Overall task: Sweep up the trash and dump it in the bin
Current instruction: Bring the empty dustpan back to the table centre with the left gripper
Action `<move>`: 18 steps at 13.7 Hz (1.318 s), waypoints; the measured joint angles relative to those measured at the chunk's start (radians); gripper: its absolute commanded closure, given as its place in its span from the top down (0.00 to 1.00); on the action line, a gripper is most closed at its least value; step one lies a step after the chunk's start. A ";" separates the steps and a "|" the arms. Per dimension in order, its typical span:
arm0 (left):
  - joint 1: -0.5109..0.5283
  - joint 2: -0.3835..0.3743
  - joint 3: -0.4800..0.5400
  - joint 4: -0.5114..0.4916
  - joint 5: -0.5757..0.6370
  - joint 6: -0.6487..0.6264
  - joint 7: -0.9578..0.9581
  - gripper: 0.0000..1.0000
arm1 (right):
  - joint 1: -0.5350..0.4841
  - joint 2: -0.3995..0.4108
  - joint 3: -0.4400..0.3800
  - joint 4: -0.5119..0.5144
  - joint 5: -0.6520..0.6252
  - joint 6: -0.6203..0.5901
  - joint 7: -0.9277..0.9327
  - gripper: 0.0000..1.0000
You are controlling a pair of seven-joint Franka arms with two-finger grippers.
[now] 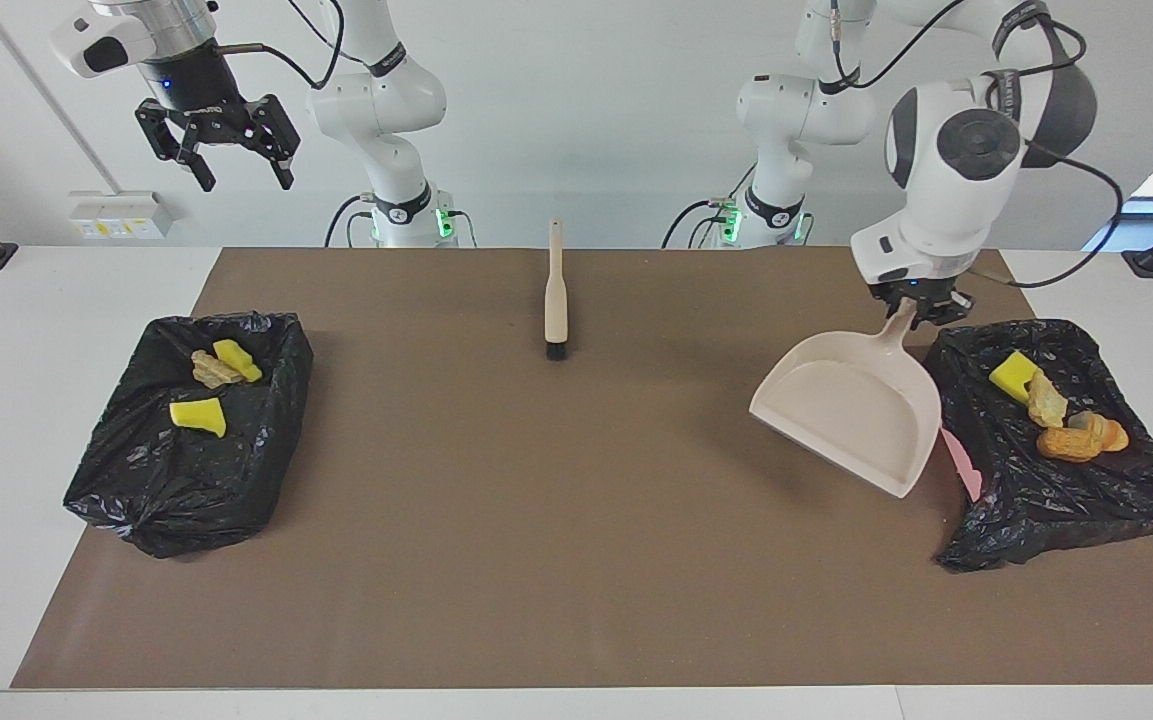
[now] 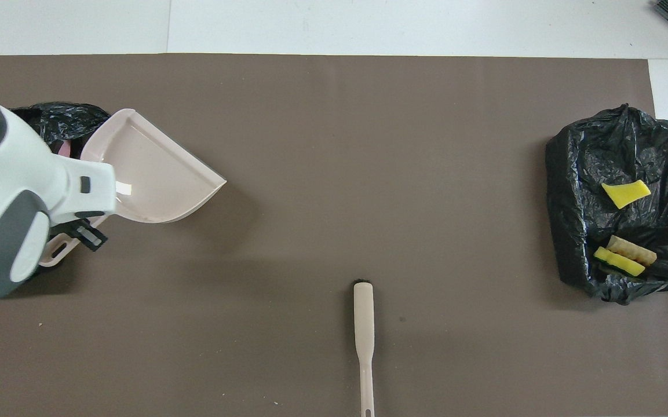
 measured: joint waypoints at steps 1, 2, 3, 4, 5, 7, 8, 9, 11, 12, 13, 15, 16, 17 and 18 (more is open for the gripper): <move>-0.048 0.014 -0.001 -0.018 -0.013 0.044 -0.096 0.00 | -0.002 0.000 0.000 0.000 0.000 0.000 0.000 1.00; -0.088 0.035 -0.002 -0.024 -0.032 0.086 -0.178 0.00 | -0.003 0.000 0.000 0.000 0.000 0.000 0.000 1.00; -0.127 0.066 -0.002 -0.025 -0.061 0.138 -0.273 0.00 | -0.003 0.001 0.002 0.000 0.000 0.000 0.000 1.00; -0.153 0.095 -0.002 -0.023 -0.084 0.178 -0.346 0.00 | -0.003 0.006 0.003 -0.001 0.000 0.000 0.000 1.00; -0.175 0.124 -0.002 -0.015 -0.103 0.206 -0.408 0.00 | -0.004 0.016 0.002 0.000 0.000 0.000 0.000 1.00; -0.210 0.186 -0.001 0.032 -0.159 0.230 -0.492 0.00 | -0.009 0.034 0.002 0.003 0.000 0.000 0.000 1.00; -0.226 0.219 -0.001 0.070 -0.196 0.231 -0.522 0.00 | -0.012 0.039 0.002 0.004 0.000 0.000 0.000 1.00; -0.244 0.253 -0.001 0.113 -0.229 0.231 -0.552 0.00 | -0.018 0.047 0.001 0.005 0.000 0.000 0.000 1.00; -0.286 0.329 -0.001 0.209 -0.256 0.231 -0.657 0.00 | -0.041 0.062 0.000 0.006 0.000 0.001 0.000 1.00; -0.306 0.375 -0.002 0.264 -0.259 0.230 -0.725 0.00 | -0.048 0.064 0.000 0.007 0.000 0.001 0.000 1.00; -0.329 0.431 -0.002 0.324 -0.260 0.229 -0.791 0.00 | -0.051 0.064 0.000 0.008 0.000 0.001 0.000 1.00; -0.369 0.548 -0.002 0.443 -0.267 0.226 -0.886 0.00 | -0.051 0.063 0.002 0.015 0.000 0.001 0.000 1.00; -0.379 0.592 -0.002 0.491 -0.279 0.222 -0.908 0.00 | -0.051 0.061 0.006 0.019 0.000 0.001 0.000 1.00; -0.381 0.619 -0.001 0.529 -0.290 0.212 -0.923 0.00 | -0.051 0.061 0.008 0.022 0.000 0.001 0.000 1.00; -0.381 0.630 0.000 0.551 -0.295 0.202 -0.941 0.00 | -0.051 0.060 0.008 0.025 0.000 0.001 0.000 1.00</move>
